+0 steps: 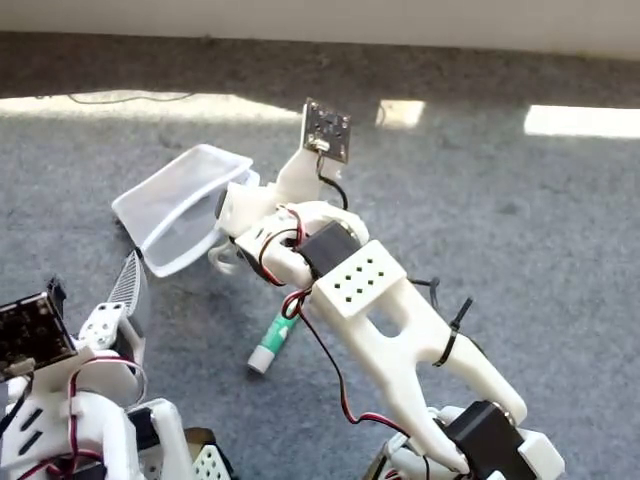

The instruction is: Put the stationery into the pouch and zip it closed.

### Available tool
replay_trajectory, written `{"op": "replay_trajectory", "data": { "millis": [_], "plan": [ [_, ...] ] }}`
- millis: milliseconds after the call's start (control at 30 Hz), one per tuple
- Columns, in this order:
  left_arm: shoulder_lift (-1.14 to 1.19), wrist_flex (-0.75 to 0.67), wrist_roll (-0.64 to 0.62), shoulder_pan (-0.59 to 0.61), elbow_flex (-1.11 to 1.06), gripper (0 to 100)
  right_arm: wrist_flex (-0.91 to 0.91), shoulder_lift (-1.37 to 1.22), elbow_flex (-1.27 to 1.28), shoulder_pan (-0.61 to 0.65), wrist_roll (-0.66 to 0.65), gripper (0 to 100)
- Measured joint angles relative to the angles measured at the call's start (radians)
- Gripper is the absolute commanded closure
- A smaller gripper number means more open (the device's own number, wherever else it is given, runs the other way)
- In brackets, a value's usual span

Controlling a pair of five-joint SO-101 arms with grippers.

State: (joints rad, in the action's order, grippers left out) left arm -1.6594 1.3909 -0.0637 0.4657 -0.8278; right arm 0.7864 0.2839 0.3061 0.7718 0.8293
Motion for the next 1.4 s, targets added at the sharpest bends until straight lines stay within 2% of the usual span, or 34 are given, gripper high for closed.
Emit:
{"op": "replay_trajectory", "data": {
  "millis": [233, 433, 633, 767, 1100, 1267, 1400],
  "plan": [
    [0.311, 0.201, -0.005, -0.147, 0.287, 71, 0.000, 0.000, 0.000, 0.000, 0.000, 99.4],
    [0.381, 0.222, -0.005, -0.180, 0.295, 72, 0.000, 0.000, 0.000, 0.000, 0.000, 99.4],
    [0.394, 0.075, -0.005, -0.089, 0.143, 72, 0.000, 0.000, 0.000, 0.000, 0.000, 99.4],
    [0.396, -0.006, -0.005, -0.081, 0.048, 72, 0.000, 0.000, 0.000, 0.000, 0.000, 99.4],
    [0.396, -0.135, -0.009, -0.083, -0.069, 86, 0.000, 0.000, 0.000, 0.000, 0.000, 99.4],
    [0.396, -0.150, -0.011, -0.114, -0.080, 99, 0.000, 0.000, 0.000, 0.000, 0.000, 99.3],
    [0.400, -0.175, -0.011, -0.138, -0.080, 99, 0.000, 0.000, 0.000, 0.003, 0.000, 97.1]
  ]
}}
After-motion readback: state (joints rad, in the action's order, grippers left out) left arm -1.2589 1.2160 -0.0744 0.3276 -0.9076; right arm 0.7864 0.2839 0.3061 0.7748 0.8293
